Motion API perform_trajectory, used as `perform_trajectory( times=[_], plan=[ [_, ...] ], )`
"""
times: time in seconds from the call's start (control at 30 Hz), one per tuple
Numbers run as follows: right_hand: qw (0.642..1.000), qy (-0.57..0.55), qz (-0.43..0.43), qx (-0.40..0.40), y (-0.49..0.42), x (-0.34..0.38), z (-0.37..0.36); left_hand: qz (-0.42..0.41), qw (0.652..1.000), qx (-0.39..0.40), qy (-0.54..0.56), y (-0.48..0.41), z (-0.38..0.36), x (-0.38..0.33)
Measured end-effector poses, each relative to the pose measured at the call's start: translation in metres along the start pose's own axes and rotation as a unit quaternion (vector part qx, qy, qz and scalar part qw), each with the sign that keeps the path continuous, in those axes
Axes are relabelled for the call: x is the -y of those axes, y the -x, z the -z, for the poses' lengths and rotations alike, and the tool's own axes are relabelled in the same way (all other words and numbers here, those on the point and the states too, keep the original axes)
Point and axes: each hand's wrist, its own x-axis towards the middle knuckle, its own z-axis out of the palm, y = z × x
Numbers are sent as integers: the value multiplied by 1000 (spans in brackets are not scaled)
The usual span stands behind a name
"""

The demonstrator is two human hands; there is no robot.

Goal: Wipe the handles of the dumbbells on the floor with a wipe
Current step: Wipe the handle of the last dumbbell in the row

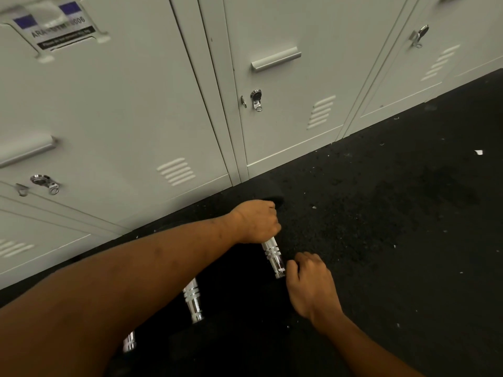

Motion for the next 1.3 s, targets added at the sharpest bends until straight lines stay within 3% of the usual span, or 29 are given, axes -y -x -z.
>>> perform_trajectory(
  times=[0.07, 0.23, 0.63, 0.77, 1.03, 1.3],
  plan=[
    [1000, -5, 1, 1, 0, 0, 1, 17, 1000, 8, -20, -3, -2, -6],
    [1000, -5, -1, 3, 0, 0, 1, 46, 994, -16, 95, 4, -4, -14],
    [1000, 7, 18, -15, 0, -1, -2, 30, 971, -126, 202, 12, -15, -62],
    [1000, 9, 20, -16, 0, -1, -2, 18, 965, -123, 230, 10, -18, -74],
    [1000, 10, 22, -16, 0, -1, -2, -52, 988, -89, 117, 5, -11, -53],
    [1000, 2, 13, -23, 1, -1, -3, 11, 1000, 1, -11, -1, -1, -8]
  ],
)
